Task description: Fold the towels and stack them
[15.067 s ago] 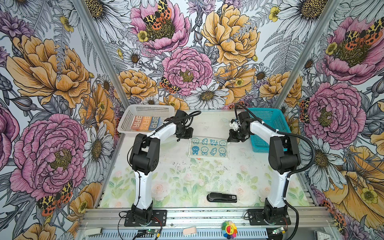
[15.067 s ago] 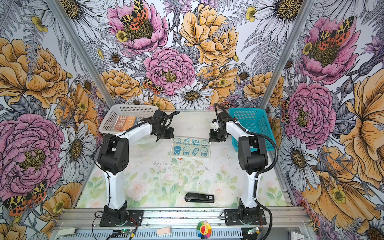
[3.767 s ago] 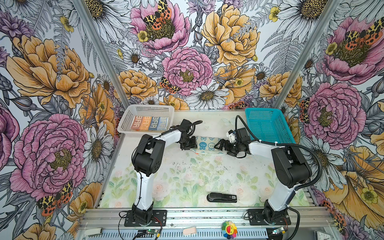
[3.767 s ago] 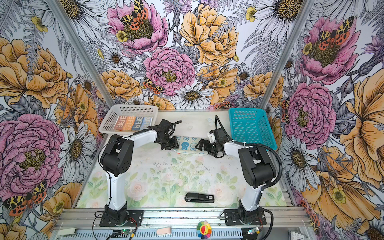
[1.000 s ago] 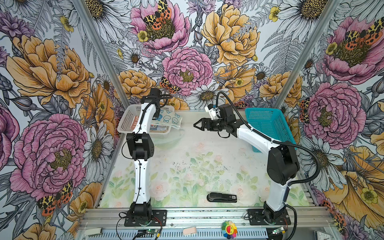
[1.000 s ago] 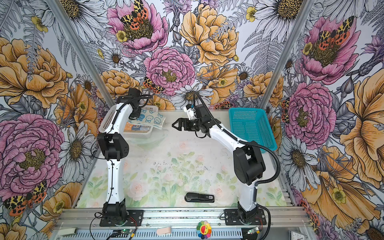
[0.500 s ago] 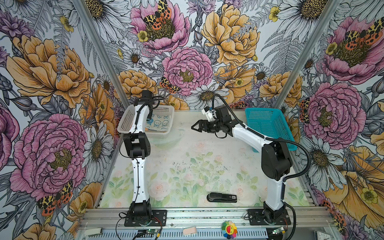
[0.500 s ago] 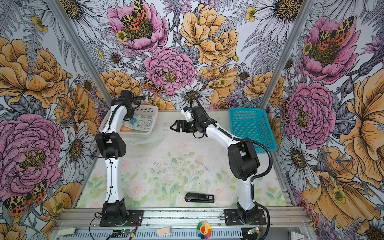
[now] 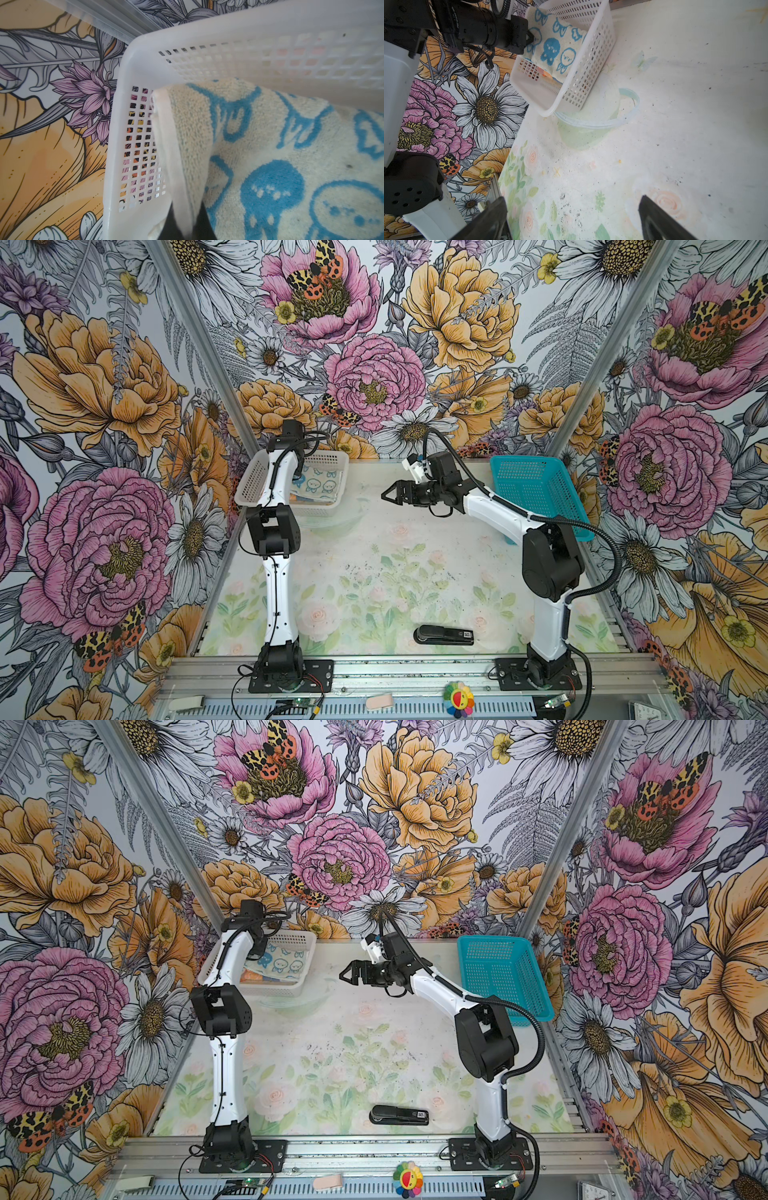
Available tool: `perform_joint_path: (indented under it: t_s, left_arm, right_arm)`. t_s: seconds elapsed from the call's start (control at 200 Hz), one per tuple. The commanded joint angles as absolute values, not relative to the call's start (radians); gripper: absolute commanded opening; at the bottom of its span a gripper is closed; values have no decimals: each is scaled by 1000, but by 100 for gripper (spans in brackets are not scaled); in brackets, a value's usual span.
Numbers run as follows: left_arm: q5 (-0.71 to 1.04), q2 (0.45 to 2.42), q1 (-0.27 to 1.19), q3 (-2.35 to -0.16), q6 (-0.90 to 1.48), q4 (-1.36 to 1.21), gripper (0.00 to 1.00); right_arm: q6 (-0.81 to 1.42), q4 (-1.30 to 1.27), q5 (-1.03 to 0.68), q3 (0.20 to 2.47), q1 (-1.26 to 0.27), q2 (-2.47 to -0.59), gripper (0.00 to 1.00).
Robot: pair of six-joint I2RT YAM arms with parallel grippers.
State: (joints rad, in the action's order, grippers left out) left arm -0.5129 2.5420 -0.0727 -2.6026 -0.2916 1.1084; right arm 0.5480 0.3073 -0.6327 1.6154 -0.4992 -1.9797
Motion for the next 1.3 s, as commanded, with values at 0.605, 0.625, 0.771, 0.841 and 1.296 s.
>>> perform_joint_path:
  t_s: [0.605,0.625,0.771,0.841,1.296]
  left_arm:
    - [-608,2563,-101,-2629,-245,1072,99]
    - [-605,2557,-100,-2632,-239,1071,99]
    - [-539,2487,-76,-2632,-174,1071,99]
    - [-463,2446,-55,-2631,-128,1071,99]
    - [-228,2224,289,-2463,-13,916,99]
  right_arm:
    - [517,362,-572,1625,-504,-1946,99]
    - [506,379,-556,1628,-501,-1940,99]
    - [436,530,-393,1641,-453,-1867,99]
    - [410,611,-293,1642,-406,-1818,99]
    - [298,888,72,1556,-90,-1666,99]
